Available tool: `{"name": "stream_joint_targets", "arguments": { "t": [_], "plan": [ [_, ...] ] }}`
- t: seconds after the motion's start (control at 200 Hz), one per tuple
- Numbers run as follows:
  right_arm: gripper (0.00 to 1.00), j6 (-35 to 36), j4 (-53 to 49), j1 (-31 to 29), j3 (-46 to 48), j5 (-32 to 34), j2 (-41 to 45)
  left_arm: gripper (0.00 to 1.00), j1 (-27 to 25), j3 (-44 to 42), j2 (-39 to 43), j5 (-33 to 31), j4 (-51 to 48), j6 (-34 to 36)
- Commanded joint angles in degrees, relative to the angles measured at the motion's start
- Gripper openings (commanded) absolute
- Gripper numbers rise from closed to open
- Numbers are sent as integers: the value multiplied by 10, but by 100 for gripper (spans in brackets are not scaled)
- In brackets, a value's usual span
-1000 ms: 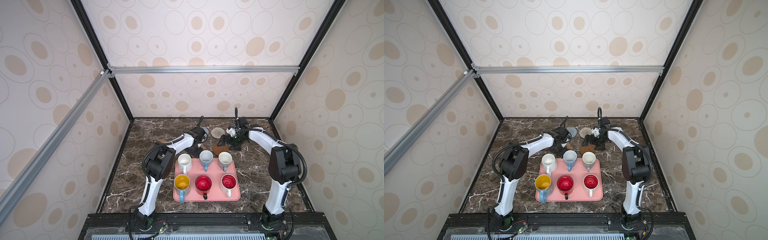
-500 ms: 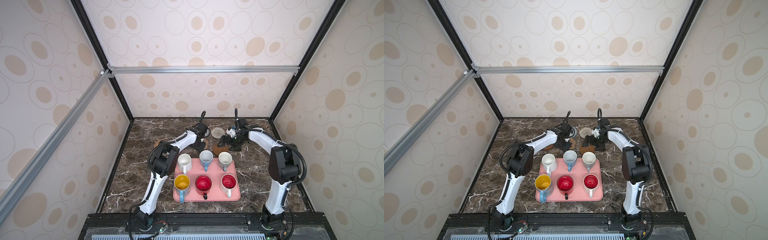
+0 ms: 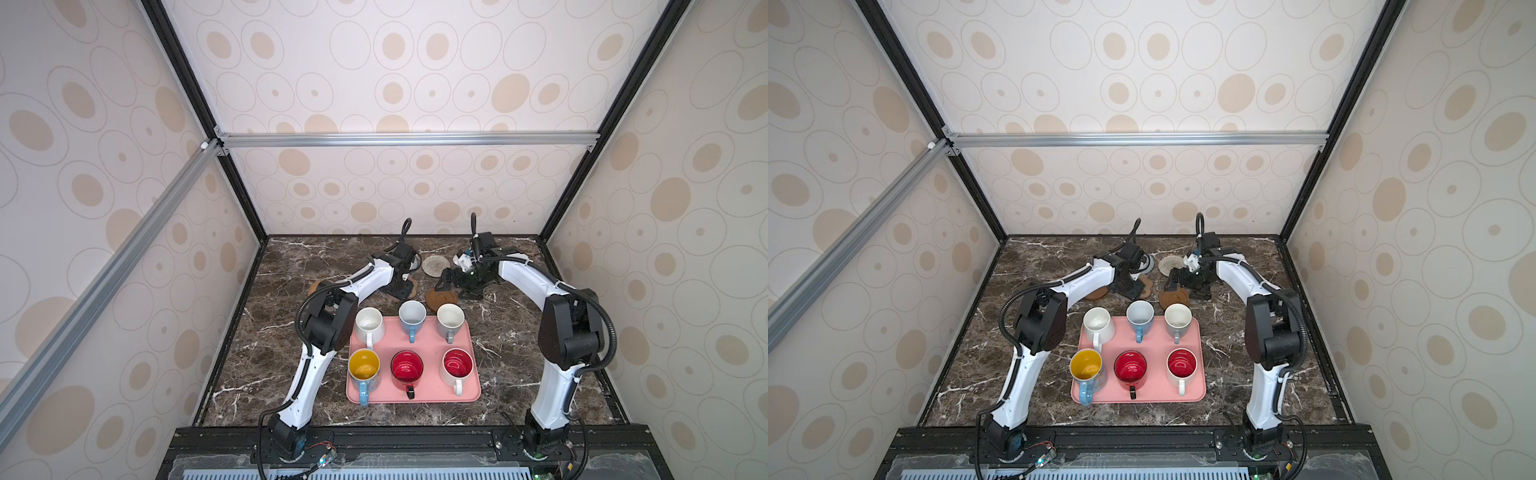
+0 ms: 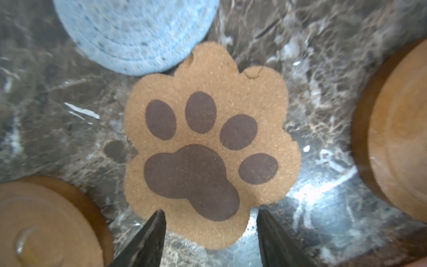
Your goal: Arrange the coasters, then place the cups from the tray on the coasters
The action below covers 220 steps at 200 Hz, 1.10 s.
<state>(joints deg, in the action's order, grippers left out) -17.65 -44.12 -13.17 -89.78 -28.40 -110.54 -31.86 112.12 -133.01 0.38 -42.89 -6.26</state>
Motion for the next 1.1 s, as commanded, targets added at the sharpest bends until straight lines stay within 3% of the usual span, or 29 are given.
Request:
{"name": "stream_joint_targets", "arguments": {
  "t": [0.0,0.135,0.29,0.515,0.66,0.795,1.096],
  "plan": [
    [100,4,-14,3,-31,4,17,65,10,28,59,23,-2,-20],
    [100,-8,12,3,-49,-5,3,67,28,17,101,33,19,-47],
    [100,-54,79,2,-63,-5,-27,68,65,-53,156,67,94,-88],
    [100,-129,218,-6,-43,5,-60,68,119,-246,266,111,263,-161],
    [100,-155,279,-21,-49,18,-98,69,132,-341,318,100,327,-181],
    [100,-171,285,-25,-101,16,-152,69,144,-352,333,86,320,-211],
    [100,-222,294,-79,-153,24,-219,70,148,-321,341,42,261,-182]
  ]
}}
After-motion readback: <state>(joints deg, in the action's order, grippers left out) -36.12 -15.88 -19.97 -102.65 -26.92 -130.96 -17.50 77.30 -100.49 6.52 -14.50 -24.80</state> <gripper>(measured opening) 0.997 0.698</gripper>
